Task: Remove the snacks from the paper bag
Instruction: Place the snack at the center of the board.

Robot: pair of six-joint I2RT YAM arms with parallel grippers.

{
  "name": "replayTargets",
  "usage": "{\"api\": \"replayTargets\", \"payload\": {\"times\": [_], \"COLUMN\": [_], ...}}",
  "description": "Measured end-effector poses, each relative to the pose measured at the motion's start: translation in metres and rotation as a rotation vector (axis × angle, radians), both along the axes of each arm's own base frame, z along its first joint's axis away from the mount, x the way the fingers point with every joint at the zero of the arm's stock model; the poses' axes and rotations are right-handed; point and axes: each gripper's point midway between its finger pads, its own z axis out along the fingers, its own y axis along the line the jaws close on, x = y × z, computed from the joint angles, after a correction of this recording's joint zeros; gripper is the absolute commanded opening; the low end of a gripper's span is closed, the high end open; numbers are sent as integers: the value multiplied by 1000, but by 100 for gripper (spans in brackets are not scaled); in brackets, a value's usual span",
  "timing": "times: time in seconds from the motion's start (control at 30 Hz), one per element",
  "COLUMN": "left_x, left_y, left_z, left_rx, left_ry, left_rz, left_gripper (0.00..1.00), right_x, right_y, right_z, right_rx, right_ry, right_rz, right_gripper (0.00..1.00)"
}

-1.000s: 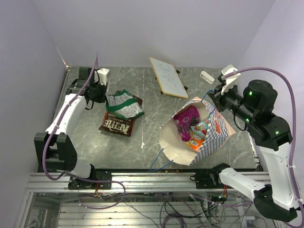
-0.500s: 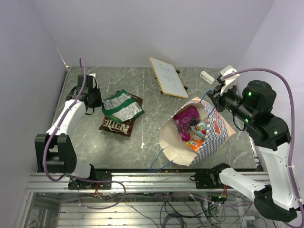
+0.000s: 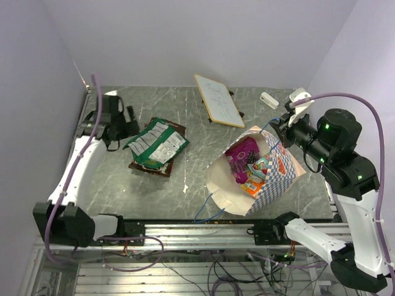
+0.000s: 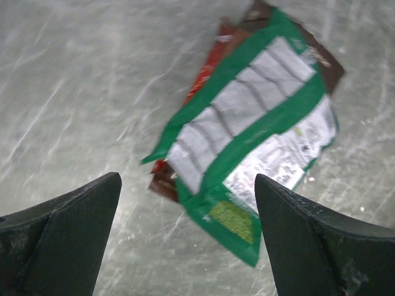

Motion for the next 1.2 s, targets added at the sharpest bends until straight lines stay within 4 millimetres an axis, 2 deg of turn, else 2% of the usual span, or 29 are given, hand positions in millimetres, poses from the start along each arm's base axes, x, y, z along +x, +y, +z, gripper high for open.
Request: {"api": "replayTargets", "payload": {"times": [0.07,0.17,0.27,0.33,0.47,0.6,0.73,0.9,1.0,1.13,1.2], "left_x": [16,41,64,80,99,112,120,124,125,125,125], "left_y": [-21,-75,-115,-132,-143,-149,-154,-158,-159,-159,-160], "left_z": [7,6,-14,-32,-68,-87,-105,-129,-133,-133,-132], "left_rx": [30,81,127,162,224,255,258,252,245,237,231], "left_ry": [-9,6,61,107,184,229,260,311,318,317,315], "left_rz": [-88,-288,-429,-486,-552,-587,-595,-585,-572,-544,-533], "left_gripper": [95,94,95,95,96,95,81,71,59,33,25], "right_x": [1,2,1,1,-3,-7,-9,-9,-9,-10,-9], "right_y": [0,1,2,2,0,-2,-3,-3,-3,-2,-2], "right_z": [0,0,-1,0,3,5,4,4,4,4,3], "right_rx": [1,3,10,15,28,40,48,60,67,74,75], "right_ry": [-2,-3,-1,-4,-11,-11,-3,4,8,12,14], "right_rz": [0,1,3,1,-5,-8,-16,-22,-23,-25,-25], "right_gripper": [0,0,0,0,0,0,0,0,0,0,0]}}
